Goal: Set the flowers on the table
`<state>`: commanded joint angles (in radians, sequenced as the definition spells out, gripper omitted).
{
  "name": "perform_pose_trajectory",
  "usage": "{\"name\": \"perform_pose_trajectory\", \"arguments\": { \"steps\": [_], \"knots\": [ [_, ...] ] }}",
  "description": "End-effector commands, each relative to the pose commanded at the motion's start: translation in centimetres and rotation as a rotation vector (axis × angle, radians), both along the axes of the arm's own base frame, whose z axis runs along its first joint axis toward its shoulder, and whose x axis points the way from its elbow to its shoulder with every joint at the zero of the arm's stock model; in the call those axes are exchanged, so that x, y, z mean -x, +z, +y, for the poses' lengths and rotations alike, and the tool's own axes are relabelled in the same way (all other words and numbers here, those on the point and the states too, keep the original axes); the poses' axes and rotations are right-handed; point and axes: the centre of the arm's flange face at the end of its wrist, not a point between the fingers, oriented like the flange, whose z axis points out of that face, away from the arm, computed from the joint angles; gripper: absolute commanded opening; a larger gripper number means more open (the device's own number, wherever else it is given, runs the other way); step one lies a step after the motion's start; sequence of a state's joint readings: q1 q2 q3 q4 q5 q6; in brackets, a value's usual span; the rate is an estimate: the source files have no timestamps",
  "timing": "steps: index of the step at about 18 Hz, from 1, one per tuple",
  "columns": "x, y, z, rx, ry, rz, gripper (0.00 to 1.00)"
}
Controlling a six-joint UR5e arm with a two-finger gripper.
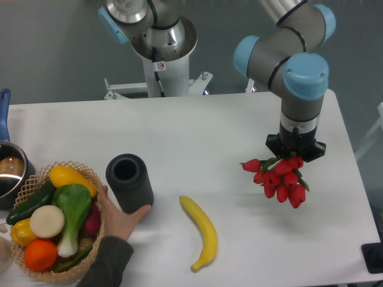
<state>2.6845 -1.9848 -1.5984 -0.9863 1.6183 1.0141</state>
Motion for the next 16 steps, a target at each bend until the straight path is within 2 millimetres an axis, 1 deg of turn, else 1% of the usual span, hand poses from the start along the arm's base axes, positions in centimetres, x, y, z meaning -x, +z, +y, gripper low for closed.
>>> {"name": "perform_pose_trajectory", "arguments": {
  "steps": [1, 2, 4, 5, 6, 7, 10, 12, 14, 15, 16],
  "knots": [
    [0.0, -0.7, 0.3, 0.002, 0.008, -0.009, 0.0],
    [-0.4, -1.5, 1.0, 0.006, -0.002, -0.02, 0.14],
    [-0.4, -1.7, 1.1, 0.002, -0.003, -0.028, 0.31],
    [-0.4, -1.7, 1.1, 0.002, -0.003, -0.028, 0.46],
    [-0.4, -1.7, 1.1, 0.002, -0.003, -0.028, 0.83],
    [-0.4, -1.9, 1.1, 0.005, -0.001, -0.028, 1.0],
    [-0.3, -1.8, 1.0, -0.013, 0.0, 0.003, 1.0],
    [-0.5, -2.5, 0.6, -0.04, -0.001, 0.069, 1.0],
    [-0.8, -3.0, 0.1, -0.052, 0.004, 0.1, 1.0],
    [-0.2, -1.8, -1.1, -0.062, 0.018, 0.12, 1.0],
    [0.3, -1.2, -1.7, -0.064, 0.019, 0.13, 1.0]
  ]
}}
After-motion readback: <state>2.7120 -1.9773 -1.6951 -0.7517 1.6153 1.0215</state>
